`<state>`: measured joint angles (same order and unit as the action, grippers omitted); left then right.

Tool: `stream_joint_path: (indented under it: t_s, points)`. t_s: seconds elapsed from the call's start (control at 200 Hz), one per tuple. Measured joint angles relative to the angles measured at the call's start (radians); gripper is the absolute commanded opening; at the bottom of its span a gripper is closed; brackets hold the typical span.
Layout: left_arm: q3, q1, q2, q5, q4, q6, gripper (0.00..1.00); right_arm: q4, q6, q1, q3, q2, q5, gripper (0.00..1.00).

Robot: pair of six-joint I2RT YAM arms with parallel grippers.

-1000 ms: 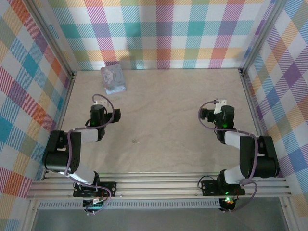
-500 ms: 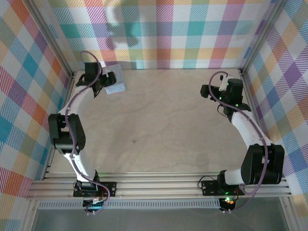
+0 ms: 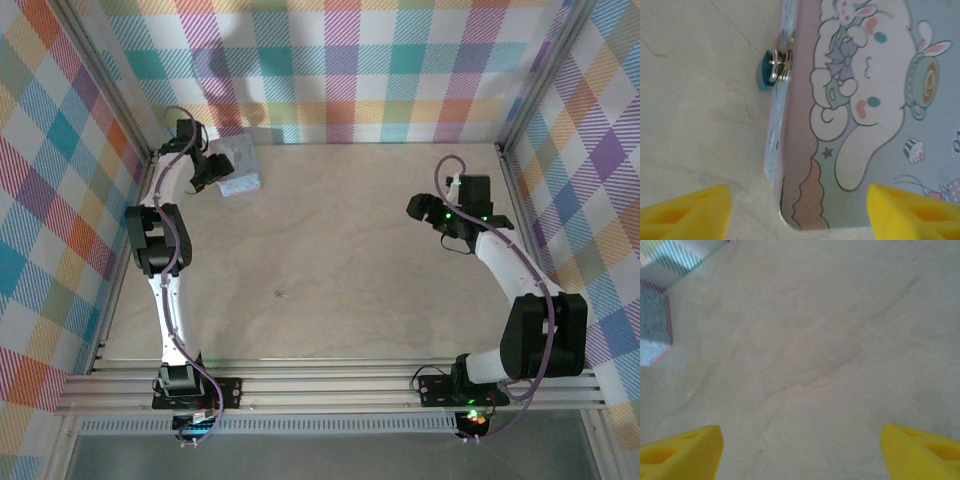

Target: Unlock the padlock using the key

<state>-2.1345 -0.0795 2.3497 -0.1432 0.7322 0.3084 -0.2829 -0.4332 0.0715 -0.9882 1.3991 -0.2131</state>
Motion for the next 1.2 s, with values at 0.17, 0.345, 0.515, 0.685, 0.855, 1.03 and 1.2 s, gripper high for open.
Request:
stream_joint_path:
  t_s: [0.17,0.345,0.515,0.685,0.855,1.03,1.2]
  points:
    - [-0.008,-0.016,0.019,-0.119,-0.002,0.013,0.48,-0.034,-0.008,0.055,0.008,-0.032,-0.005,0.73]
    - [0.133,-0.021,-0.045,-0.19,-0.088,0.022,0.45,-0.052,-0.008,0.1,0.006,-0.052,-0.005,0.73]
    - [0.346,-0.021,-0.171,-0.242,-0.15,0.044,0.44,-0.084,-0.018,0.141,-0.012,-0.05,-0.005,0.73]
    - [0.541,-0.007,-0.297,-0.275,-0.182,0.056,0.44,-0.094,-0.04,0.196,-0.062,-0.027,0.001,0.72]
    - [0.734,0.058,-0.438,-0.279,-0.199,0.089,0.44,-0.101,-0.066,0.272,-0.11,0.013,0.007,0.72]
    - [0.868,0.192,-0.547,-0.277,-0.209,0.137,0.44,-0.11,-0.097,0.344,-0.142,0.058,0.015,0.72]
    - [0.894,0.344,-0.613,-0.259,-0.19,0.152,0.47,-0.125,-0.133,0.392,-0.178,0.082,0.022,0.72]
